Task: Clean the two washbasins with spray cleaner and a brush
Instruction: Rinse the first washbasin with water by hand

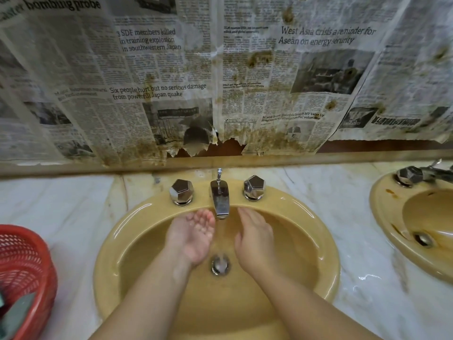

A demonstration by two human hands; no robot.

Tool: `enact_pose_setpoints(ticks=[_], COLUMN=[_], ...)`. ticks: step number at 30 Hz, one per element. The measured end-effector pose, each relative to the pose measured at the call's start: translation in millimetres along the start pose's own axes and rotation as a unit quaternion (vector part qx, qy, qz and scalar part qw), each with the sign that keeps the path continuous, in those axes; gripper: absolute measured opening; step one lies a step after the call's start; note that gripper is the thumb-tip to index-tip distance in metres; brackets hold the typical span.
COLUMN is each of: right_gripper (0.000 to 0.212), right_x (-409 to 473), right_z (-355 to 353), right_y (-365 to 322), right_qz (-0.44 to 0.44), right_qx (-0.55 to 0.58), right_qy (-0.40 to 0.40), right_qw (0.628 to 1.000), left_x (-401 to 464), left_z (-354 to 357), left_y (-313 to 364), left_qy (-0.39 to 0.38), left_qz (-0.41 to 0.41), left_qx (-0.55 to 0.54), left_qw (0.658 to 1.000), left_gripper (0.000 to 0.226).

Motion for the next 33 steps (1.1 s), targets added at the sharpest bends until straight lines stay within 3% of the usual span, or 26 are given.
enact_pose_setpoints(ticks=[3,6,7,9,11,12,13,15,19,22,24,27,33], right_gripper=[0.072,0.079,0.081,0.076,0.078,0.082,0.085,0.093,0.101,0.098,0.078,0.056,0.022], right_x=[26.4,57.7,65.5,69.1,51.4,39.7,31.4,36.1,63.9,46.7,29.2,10.8,7.1], right_z=[0.3,5.4,9.4,13.7,16.8,19.5,20.3,16.3,7.9,3.7,2.0,2.4,-14.3], right_y=[-14.7,-23.3,-22.5,-19.3,-17.1,-16.5,-15.5,-14.6,-17.1,-13.6,-1.7,14.2,2.4], right_qz=[-0.025,-0.074,-0.081,-0.075,-0.067,-0.069,-0.07,-0.066,-0.06,-0.091,-0.111,-0.057,0.021], right_qx=[-0.049,-0.128,-0.155,-0.172,-0.178,-0.186,-0.189,-0.162,-0.136,-0.101,-0.037,0.076,0.056], right_qy=[-0.016,-0.088,-0.121,-0.125,-0.093,-0.089,-0.093,-0.093,-0.12,-0.121,-0.11,-0.077,0.044], right_qw=[0.998,0.985,0.977,0.974,0.977,0.976,0.975,0.98,0.982,0.983,0.987,0.992,0.997], left_x=[-11.7,-10.3,-10.3,-8.3,-9.9,-11.9,-12.0,-1.4,34.4,48.7,47.4,44.8,39.3], left_z=[62.5,105.0,106.5,92.6,64.3,49.2,34.2,10.1,-11.8,-14.2,-14.8,-19.8,-28.4], left_y=[6.3,-16.1,-25.8,-29.8,-19.8,-13.7,-9.0,-7.3,-28.5,-33.2,-35.0,-41.3,-38.9], left_qy=[-0.072,-0.105,-0.106,-0.088,-0.062,-0.038,-0.012,0.036,0.09,0.049,0.018,0.028,0.054], left_qz=[0.045,0.086,0.11,0.238,0.384,0.428,0.446,0.41,0.173,0.032,-0.04,-0.061,0.061], left_qx=[0.043,0.236,0.317,0.447,0.481,0.463,0.433,0.356,0.242,0.139,0.099,0.131,0.389], left_qw=[0.995,0.962,0.936,0.858,0.786,0.775,0.783,0.839,0.951,0.989,0.994,0.989,0.918], left_gripper=[0.029,0.029,0.026,0.024,0.029,0.029,0.028,0.028,0.026,0.022,0.024,0.025,0.03])
Point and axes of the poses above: each hand's wrist, its own x-axis towards the middle knuckle, its own z-axis out of the palm, y = z × x, the point moved 2 cm from there along x, towards the middle knuckle, and after that the axes turned 7 degrees about -x, right-handed, at the moved point
